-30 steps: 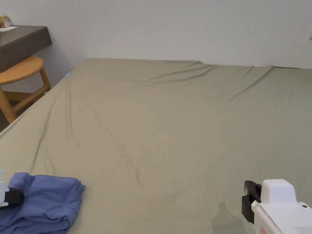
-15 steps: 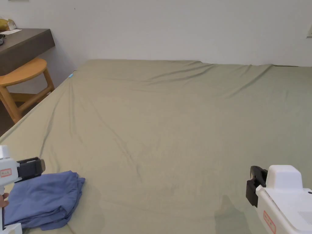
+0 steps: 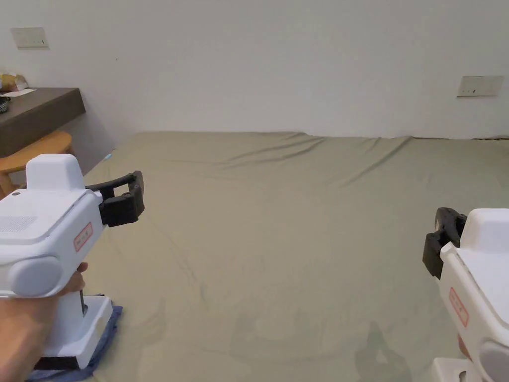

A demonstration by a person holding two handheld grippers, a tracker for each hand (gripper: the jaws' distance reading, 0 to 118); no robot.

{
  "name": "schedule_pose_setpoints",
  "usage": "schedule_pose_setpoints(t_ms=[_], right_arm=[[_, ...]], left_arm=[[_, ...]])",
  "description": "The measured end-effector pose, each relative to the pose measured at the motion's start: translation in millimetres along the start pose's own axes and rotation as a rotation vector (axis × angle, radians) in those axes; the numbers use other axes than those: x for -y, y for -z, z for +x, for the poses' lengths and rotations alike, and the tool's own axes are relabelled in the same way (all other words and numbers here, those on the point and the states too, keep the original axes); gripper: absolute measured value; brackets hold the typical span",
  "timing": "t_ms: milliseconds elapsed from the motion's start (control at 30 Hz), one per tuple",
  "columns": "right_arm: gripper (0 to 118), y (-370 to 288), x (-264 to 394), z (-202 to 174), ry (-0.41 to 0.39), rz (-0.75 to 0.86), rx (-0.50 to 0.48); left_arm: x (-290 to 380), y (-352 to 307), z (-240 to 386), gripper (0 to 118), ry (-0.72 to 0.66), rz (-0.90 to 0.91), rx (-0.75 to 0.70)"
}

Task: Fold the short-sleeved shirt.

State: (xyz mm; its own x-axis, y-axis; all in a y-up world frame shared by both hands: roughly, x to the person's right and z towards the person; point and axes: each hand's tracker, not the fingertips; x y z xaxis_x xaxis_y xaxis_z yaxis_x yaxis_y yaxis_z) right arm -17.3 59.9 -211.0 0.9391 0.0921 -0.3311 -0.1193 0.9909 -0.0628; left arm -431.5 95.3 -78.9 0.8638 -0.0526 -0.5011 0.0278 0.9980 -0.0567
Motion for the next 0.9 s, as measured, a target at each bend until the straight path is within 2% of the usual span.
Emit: schedule_pose_setpoints(t_ms=[133, 300, 467, 567, 633, 667, 700, 900], right_arm=[[2, -11.5, -14.0, 17.2, 0.006, 0.048, 0.024], [2, -25.1, -22.9, 33.9, -0.007, 0.089, 0.050], [2, -36.3, -25.4, 44.8, -0.010, 0.112, 0.063], [2, -40.1, -26.5, 49.8, -0.020, 0.127, 0.067], [2, -42.9, -27.6, 52.3, -0.025, 0.135, 0.071], [2, -43.8, -28.0, 53.3, -0.027, 0.141, 0.074], [2, -44.6, -28.9, 54.1, -0.030, 0.142, 0.077], [2, -47.4, -28.3, 56.3, -0.028, 0.145, 0.077]], left_arm=[[-11.6, -17.6, 45.4, 106, -0.003, 0.107, 0.041], [-9.5, -32.6, 97.3, 106, 0.014, 0.159, 0.062], [-2.9, -48.2, 134.2, 99, 0.009, 0.173, 0.097], [1.6, -56.0, 149.4, 80, -0.005, 0.175, 0.113], [4.9, -59.6, 156.6, 48, -0.010, 0.173, 0.118], [6.4, -60.6, 158.8, 27, -0.008, 0.172, 0.123], [6.6, -59.7, 159.9, 0, -0.004, 0.168, 0.143], [8.0, -60.8, 165.0, 0, 0.011, 0.153, 0.164]])
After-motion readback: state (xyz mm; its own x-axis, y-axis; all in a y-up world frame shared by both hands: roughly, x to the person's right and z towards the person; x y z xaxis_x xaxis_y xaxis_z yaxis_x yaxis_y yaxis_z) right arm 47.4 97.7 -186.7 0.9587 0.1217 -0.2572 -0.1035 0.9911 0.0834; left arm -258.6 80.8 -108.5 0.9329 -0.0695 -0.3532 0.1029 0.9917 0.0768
